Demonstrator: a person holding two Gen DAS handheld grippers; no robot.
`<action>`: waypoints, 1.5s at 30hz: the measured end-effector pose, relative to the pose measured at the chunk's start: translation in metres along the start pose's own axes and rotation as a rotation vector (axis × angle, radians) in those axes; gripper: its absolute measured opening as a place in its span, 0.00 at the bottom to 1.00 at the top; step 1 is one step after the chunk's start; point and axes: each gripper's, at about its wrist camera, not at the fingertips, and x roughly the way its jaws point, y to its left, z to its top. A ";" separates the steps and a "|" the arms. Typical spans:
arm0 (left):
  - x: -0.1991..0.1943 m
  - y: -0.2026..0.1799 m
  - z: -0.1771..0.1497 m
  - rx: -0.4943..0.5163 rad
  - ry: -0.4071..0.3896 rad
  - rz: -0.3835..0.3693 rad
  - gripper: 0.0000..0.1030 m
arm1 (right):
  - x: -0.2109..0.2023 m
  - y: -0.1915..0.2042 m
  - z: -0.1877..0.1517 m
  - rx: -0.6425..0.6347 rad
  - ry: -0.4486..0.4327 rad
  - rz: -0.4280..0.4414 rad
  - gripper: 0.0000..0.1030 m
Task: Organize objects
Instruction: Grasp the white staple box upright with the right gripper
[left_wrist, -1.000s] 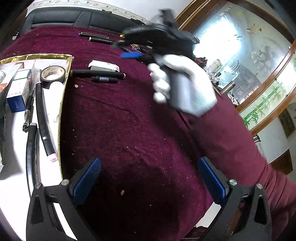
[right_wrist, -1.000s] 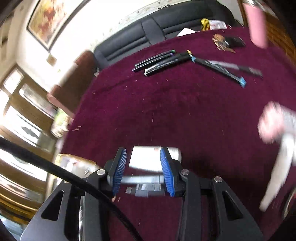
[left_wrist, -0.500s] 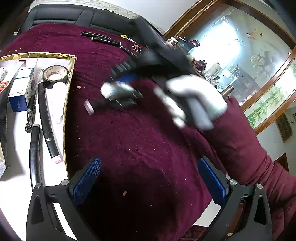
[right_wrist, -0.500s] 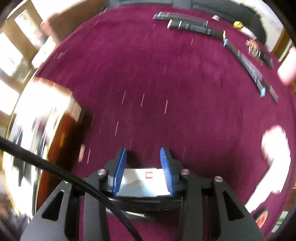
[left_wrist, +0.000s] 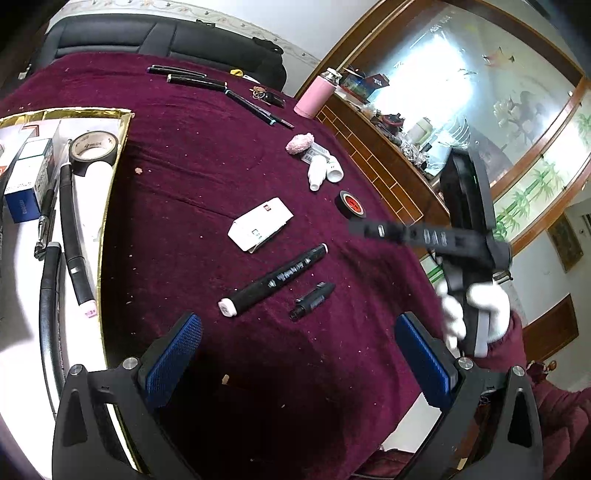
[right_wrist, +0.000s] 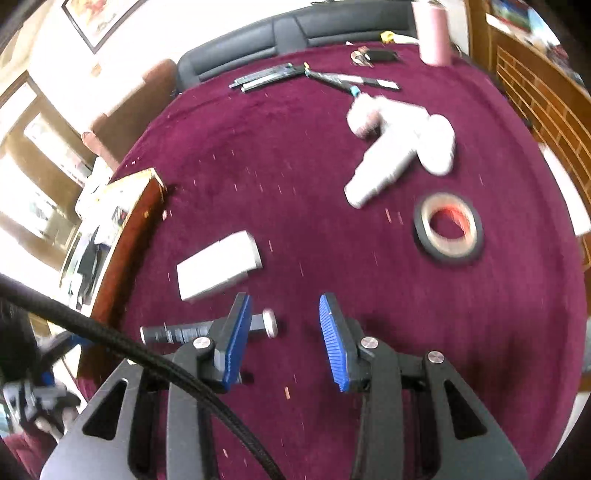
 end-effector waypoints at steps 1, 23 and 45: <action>0.000 -0.002 -0.001 0.003 0.001 0.001 0.99 | 0.004 0.001 -0.005 0.004 0.008 0.013 0.35; -0.019 -0.004 -0.011 -0.013 -0.046 -0.029 0.99 | 0.089 0.059 0.057 0.130 0.120 0.132 0.40; -0.026 -0.012 -0.010 0.083 -0.049 -0.019 0.99 | 0.115 0.116 0.085 -0.530 0.060 -0.206 0.41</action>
